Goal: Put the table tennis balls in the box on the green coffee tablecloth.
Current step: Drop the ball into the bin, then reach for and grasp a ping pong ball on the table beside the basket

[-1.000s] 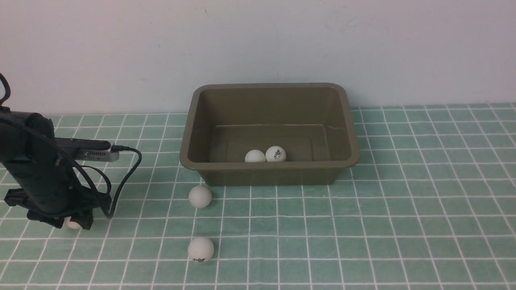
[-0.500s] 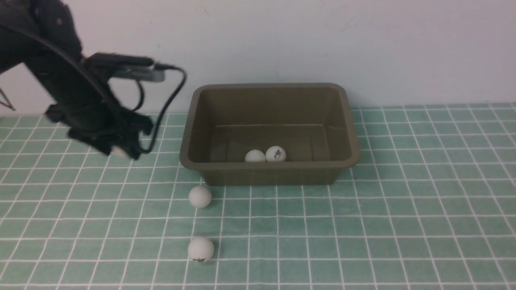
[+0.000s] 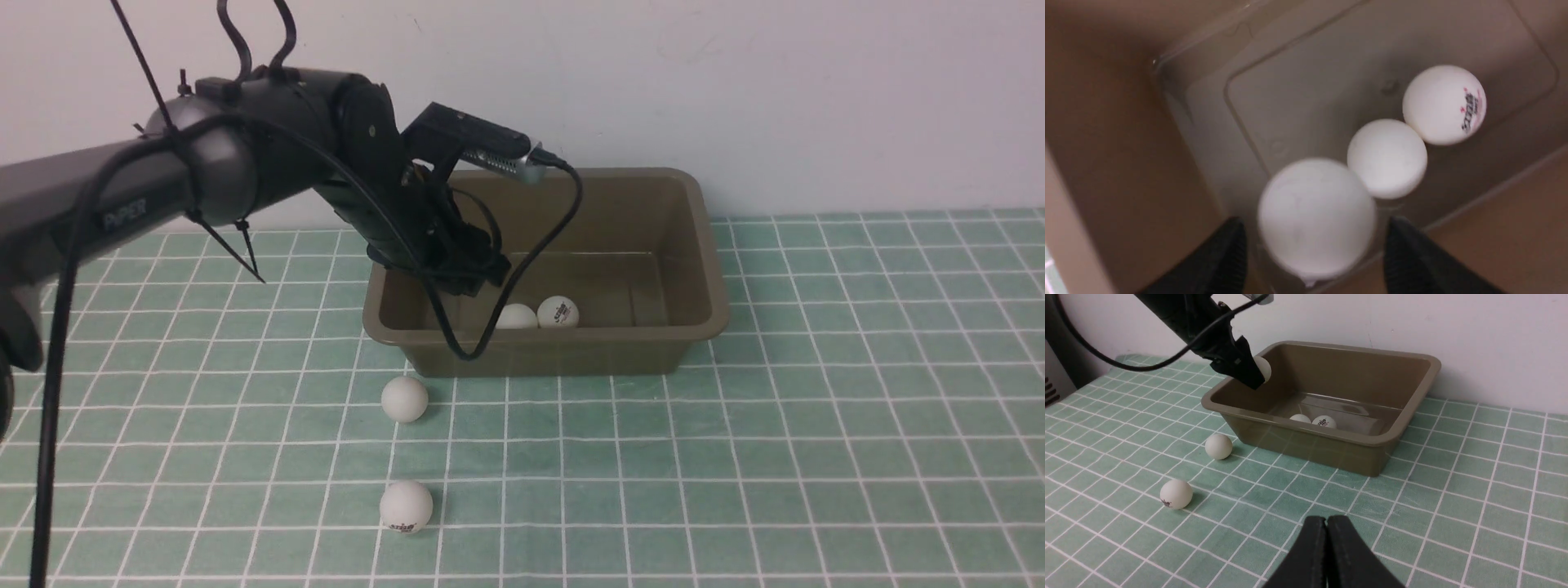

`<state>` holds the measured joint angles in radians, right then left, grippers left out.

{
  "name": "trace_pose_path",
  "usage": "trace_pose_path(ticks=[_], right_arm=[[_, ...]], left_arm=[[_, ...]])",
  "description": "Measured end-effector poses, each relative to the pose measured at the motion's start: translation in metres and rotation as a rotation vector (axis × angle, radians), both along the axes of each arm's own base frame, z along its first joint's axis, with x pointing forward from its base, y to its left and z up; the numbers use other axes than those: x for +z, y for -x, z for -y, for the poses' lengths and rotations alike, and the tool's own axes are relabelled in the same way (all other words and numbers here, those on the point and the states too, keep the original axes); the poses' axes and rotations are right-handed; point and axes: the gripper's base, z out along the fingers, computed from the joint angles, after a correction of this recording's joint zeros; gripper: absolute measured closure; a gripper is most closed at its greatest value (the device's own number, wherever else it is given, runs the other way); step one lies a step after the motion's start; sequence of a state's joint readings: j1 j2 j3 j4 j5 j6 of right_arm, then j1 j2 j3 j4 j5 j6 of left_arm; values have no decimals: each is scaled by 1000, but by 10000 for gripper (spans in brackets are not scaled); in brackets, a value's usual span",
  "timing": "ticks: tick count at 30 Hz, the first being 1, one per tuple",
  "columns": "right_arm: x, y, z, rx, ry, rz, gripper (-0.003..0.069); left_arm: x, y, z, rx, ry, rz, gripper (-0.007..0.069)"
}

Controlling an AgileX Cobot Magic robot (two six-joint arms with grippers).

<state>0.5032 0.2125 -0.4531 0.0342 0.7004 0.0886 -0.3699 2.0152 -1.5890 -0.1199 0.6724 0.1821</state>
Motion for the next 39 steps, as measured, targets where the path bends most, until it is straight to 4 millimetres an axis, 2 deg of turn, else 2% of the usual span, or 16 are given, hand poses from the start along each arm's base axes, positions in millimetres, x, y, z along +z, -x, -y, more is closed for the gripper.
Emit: trace_pose_path(ticks=[2, 5, 10, 15, 18, 21, 23, 26, 28, 30, 33, 39], right_arm=[[0, 0, 0, 0, 0, 0, 676], [0, 0, 0, 0, 0, 0, 676], [0, 0, 0, 4, -8, -8, 676], [0, 1, -1, 6, -12, -11, 676], [-1, 1, -1, 6, -9, -15, 676], [-2, 1, -1, 6, -1, -30, 676], [-3, 1, 0, 7, 4, -39, 676], [-4, 2, 0, 7, 11, -52, 676], [-5, 2, 0, 7, 14, -58, 676], [-6, 2, 0, 8, 17, -68, 676], [-7, 3, -1, 14, 13, -88, 676], [-7, 4, -2, 24, -9, -102, 676]], left_arm=[[0, -1, 0, 2, 4, 10, 160], [9, -2, 1, 6, 12, 16, 137], [51, 12, -7, 22, -42, -77, 134], [98, 38, -34, 145, -215, -131, 134], [119, 55, -41, 178, -181, -108, 134], [126, 86, -40, 161, -120, -142, 135], [121, 109, -39, 149, -111, -182, 137], [102, 141, -36, 138, -107, -229, 148], [88, 153, -35, 141, -90, -224, 155], [62, 167, -35, 161, -74, -234, 157], [27, 175, -37, 184, -55, -237, 157], [-9, 177, -36, 218, -12, -242, 157]])
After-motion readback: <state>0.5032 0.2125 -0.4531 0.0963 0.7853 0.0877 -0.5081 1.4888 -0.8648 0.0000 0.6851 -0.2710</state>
